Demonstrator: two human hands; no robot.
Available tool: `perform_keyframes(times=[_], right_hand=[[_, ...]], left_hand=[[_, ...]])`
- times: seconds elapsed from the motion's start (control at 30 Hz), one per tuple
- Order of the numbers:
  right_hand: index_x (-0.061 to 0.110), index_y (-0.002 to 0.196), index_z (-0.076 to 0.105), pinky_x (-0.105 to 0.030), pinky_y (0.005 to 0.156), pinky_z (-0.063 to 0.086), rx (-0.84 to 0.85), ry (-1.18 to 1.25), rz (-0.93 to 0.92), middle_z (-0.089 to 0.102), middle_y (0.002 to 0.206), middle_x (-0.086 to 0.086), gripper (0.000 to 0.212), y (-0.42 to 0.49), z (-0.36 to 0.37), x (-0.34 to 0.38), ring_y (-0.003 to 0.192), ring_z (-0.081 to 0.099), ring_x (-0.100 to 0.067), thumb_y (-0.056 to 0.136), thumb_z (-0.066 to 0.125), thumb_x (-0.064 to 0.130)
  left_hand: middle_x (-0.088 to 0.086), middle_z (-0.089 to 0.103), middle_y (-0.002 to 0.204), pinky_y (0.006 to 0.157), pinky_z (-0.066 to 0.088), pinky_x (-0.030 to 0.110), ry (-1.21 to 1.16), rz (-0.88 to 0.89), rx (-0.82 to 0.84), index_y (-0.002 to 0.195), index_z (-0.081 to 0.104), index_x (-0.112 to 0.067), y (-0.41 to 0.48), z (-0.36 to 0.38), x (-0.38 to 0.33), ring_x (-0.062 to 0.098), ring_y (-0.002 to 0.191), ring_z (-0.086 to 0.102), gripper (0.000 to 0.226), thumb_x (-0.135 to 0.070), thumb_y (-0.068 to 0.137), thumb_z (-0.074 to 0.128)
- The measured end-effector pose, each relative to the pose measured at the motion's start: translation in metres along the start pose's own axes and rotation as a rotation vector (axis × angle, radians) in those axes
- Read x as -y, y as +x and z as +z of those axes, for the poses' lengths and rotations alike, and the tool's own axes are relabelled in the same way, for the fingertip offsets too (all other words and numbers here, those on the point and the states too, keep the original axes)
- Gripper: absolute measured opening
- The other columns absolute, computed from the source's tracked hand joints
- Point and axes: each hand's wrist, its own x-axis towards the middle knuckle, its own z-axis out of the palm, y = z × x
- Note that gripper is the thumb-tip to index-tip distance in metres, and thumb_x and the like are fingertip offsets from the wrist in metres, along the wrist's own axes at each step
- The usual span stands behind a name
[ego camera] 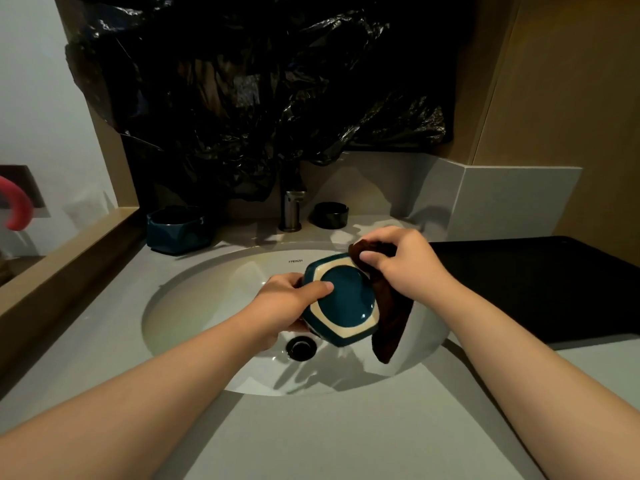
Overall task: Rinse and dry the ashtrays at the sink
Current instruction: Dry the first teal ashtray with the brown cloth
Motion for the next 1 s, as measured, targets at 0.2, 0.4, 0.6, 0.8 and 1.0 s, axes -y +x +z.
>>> perform_keyframes(times=[0.2,0.4,0.6,0.8,1.0], right_hand=[[0.032,0.09,0.065,-0.019,0.075,0.042,-0.033,0.047,-0.009,0.062,0.093,0.01,0.019,-0.003,-0.006,-0.006,0.088,0.056,-0.005,0.088,0.064,0.013],[0.017,0.096,0.07,-0.015,0.082,0.039,-0.049,-0.104,-0.225,0.057,0.096,0.006,0.014,-0.017,0.014,0.004,0.093,0.054,-0.01,0.086,0.063,0.01],[0.013,0.095,0.069,-0.025,0.077,0.048,-0.041,-0.341,-0.561,0.056,0.098,0.002,0.013,-0.027,0.038,0.013,0.089,0.053,-0.015,0.083,0.065,0.006],[0.012,0.097,0.067,-0.03,0.084,0.048,-0.189,-0.287,-0.352,0.054,0.104,0.004,0.014,-0.018,0.026,0.0,0.092,0.053,-0.015,0.087,0.059,0.006],[0.011,0.09,0.066,-0.037,0.057,0.051,-0.049,-0.474,-0.732,0.058,0.091,-0.003,0.012,-0.03,0.048,0.012,0.082,0.055,-0.023,0.078,0.065,0.008]], left_hand=[[0.018,0.069,0.107,0.083,0.057,0.049,-0.389,-0.086,-0.103,0.115,0.056,-0.005,0.003,-0.008,-0.005,0.035,0.093,0.069,0.036,-0.027,0.089,0.065],[0.019,0.067,0.113,0.073,0.058,0.044,-0.508,-0.114,-0.162,0.119,0.054,-0.005,0.008,-0.011,-0.002,0.035,0.09,0.07,0.042,-0.031,0.088,0.066],[0.023,0.068,0.109,0.075,0.058,0.046,-0.597,-0.125,-0.156,0.123,0.052,-0.007,0.008,-0.012,0.0,0.037,0.095,0.069,0.041,-0.03,0.09,0.062],[0.017,0.063,0.115,0.065,0.056,0.042,-0.56,-0.159,-0.17,0.12,0.051,-0.009,0.006,-0.008,-0.001,0.031,0.094,0.065,0.042,-0.032,0.088,0.065],[0.023,0.067,0.102,0.067,0.059,0.042,-0.496,-0.142,-0.165,0.116,0.057,0.001,0.005,-0.003,0.001,0.033,0.082,0.07,0.042,-0.029,0.088,0.065]])
